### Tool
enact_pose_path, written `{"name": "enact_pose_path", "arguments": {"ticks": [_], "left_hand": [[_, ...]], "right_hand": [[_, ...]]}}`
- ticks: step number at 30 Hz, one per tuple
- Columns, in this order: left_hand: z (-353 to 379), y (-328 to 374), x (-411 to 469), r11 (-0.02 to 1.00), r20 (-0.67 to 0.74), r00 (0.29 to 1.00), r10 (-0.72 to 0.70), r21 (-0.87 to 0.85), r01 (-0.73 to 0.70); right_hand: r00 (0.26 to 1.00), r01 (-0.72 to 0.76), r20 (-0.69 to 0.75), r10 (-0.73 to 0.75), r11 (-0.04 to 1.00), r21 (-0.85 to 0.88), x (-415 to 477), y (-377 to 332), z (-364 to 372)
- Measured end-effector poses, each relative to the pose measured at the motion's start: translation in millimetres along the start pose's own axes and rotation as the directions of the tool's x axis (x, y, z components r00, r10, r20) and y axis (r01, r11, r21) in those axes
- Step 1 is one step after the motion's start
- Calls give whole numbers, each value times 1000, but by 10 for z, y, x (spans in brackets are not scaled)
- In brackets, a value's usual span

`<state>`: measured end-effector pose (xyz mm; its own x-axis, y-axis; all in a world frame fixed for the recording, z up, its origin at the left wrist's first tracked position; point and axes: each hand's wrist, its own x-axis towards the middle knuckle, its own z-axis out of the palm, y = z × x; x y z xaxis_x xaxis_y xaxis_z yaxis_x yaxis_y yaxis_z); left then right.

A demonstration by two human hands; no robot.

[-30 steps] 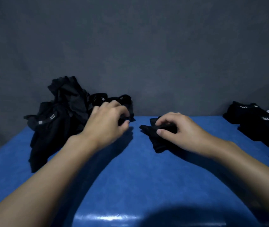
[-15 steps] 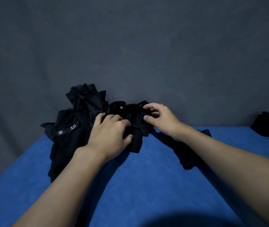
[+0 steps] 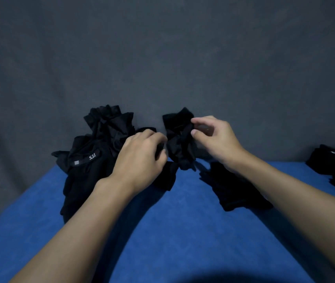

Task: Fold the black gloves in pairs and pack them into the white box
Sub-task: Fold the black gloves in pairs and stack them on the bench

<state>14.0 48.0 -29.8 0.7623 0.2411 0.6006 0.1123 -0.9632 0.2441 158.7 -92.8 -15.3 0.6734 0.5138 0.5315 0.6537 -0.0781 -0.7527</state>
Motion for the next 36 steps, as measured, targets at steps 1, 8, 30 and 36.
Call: {"name": "enact_pose_path", "arguments": {"ticks": [1, 8, 30, 36], "left_hand": [[-11, 51, 6, 999, -13, 1000, -1, -33, 0], [22, 472, 53, 914, -30, 1000, 4, -406, -16], [50, 940, 42, 753, -98, 995, -30, -657, -42], [25, 948, 38, 796, -87, 996, -24, -604, -34]], "right_hand": [[1000, 4, -9, -4, 1000, 7, -37, -28, -82], [999, -3, -50, 9, 993, 119, -438, -201, -614], [989, -144, 75, 125, 917, 372, -949, -276, -956], [998, -70, 17, 68, 946, 316, -940, -277, -925]]}}
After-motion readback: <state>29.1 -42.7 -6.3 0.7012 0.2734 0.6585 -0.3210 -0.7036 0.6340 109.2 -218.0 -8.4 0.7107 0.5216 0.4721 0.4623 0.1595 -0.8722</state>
